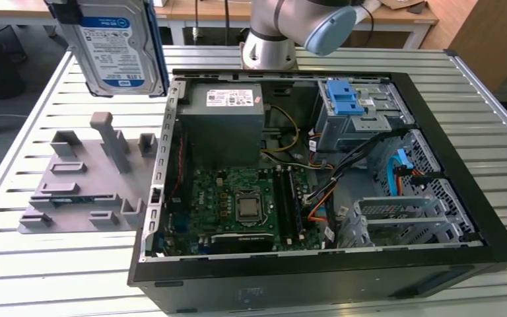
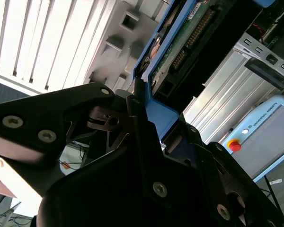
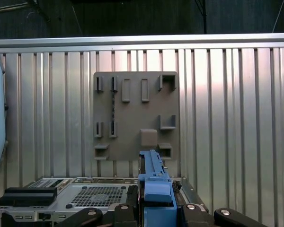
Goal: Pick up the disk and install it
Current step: 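Pick up the disk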
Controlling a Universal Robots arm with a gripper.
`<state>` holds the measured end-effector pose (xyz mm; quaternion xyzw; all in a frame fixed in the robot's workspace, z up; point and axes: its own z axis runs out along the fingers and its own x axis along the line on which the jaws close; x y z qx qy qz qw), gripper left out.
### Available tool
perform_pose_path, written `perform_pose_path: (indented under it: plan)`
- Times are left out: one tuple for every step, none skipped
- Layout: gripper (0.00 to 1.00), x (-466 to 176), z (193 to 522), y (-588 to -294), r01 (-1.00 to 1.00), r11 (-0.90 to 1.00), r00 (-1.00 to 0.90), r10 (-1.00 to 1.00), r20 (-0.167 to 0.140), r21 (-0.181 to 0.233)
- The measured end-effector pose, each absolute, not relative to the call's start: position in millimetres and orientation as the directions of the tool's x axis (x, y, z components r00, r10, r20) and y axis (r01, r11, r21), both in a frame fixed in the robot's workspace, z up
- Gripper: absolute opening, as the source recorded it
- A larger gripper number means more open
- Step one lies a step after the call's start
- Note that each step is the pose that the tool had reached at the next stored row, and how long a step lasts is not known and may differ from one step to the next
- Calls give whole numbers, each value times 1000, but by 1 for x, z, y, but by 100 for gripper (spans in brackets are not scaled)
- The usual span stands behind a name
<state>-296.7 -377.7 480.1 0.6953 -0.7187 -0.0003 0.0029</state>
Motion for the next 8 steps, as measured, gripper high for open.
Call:
perform_pose_path:
  plan:
    - [36, -296, 480, -378, -999, 33, -33, -999, 4, 4]
    - [36, -296, 480, -378, -999, 33, -33, -999, 4, 4]
    - [36, -296, 480, -378, -999, 33, -33, -999, 4, 4]
    - [36, -296, 480, -378, -999, 33, -33, -999, 4, 4]
    - [36, -295, 480, -378, -999, 33, -33, -999, 4, 4]
    - [36, -295, 480, -378, -999, 33, -33, -999, 4, 4]
    - [36, -295, 480, -378, -999, 33, -33, -999, 4, 4]
    - [36, -295, 480, -379, -999, 33, -33, -999, 4, 4]
